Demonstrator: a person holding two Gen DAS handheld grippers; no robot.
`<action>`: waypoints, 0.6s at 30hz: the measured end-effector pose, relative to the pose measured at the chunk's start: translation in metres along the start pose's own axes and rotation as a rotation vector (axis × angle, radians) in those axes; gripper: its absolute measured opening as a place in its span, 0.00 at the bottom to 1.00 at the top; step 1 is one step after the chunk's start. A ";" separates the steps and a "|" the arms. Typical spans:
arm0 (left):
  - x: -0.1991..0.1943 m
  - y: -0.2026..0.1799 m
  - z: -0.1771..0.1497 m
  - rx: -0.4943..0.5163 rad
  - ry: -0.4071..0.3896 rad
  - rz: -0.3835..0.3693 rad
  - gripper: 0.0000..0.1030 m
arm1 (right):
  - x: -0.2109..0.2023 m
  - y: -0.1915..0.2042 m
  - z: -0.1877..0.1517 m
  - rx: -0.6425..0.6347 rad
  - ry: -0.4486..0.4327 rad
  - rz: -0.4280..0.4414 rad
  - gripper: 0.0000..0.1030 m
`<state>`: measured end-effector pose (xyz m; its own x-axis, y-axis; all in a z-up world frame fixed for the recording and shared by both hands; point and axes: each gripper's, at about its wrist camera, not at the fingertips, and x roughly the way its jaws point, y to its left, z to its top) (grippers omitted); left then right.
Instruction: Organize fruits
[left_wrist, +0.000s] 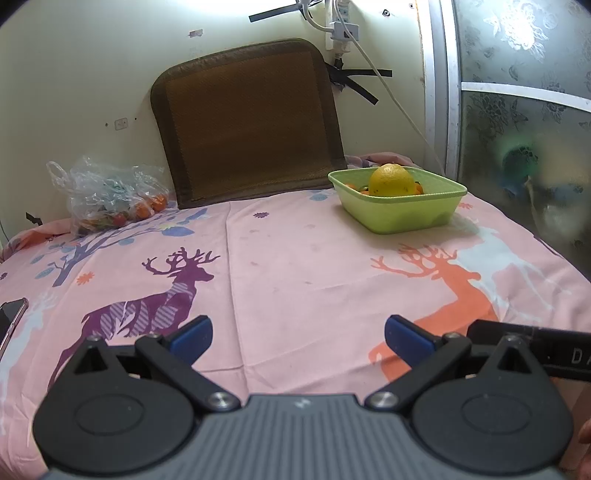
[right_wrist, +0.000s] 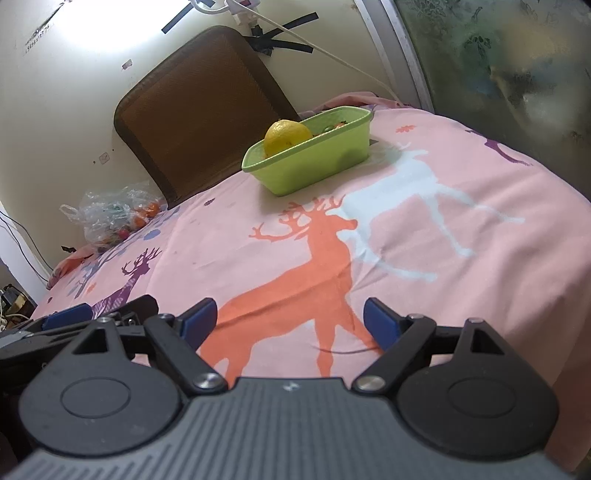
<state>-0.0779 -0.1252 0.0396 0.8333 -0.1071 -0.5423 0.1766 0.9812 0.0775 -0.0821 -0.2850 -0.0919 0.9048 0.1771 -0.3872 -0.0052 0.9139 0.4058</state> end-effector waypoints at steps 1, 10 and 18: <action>0.000 0.000 0.000 0.001 0.000 0.000 1.00 | 0.000 0.000 0.000 0.001 0.001 0.001 0.86; -0.001 0.000 -0.002 0.010 0.000 0.000 1.00 | 0.000 0.000 0.000 -0.002 -0.002 0.007 0.86; 0.004 0.001 -0.003 -0.001 0.024 0.002 1.00 | -0.004 -0.001 -0.001 0.001 -0.027 0.001 0.86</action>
<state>-0.0765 -0.1243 0.0349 0.8207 -0.1017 -0.5622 0.1745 0.9816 0.0772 -0.0857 -0.2858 -0.0916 0.9160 0.1679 -0.3643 -0.0055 0.9133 0.4072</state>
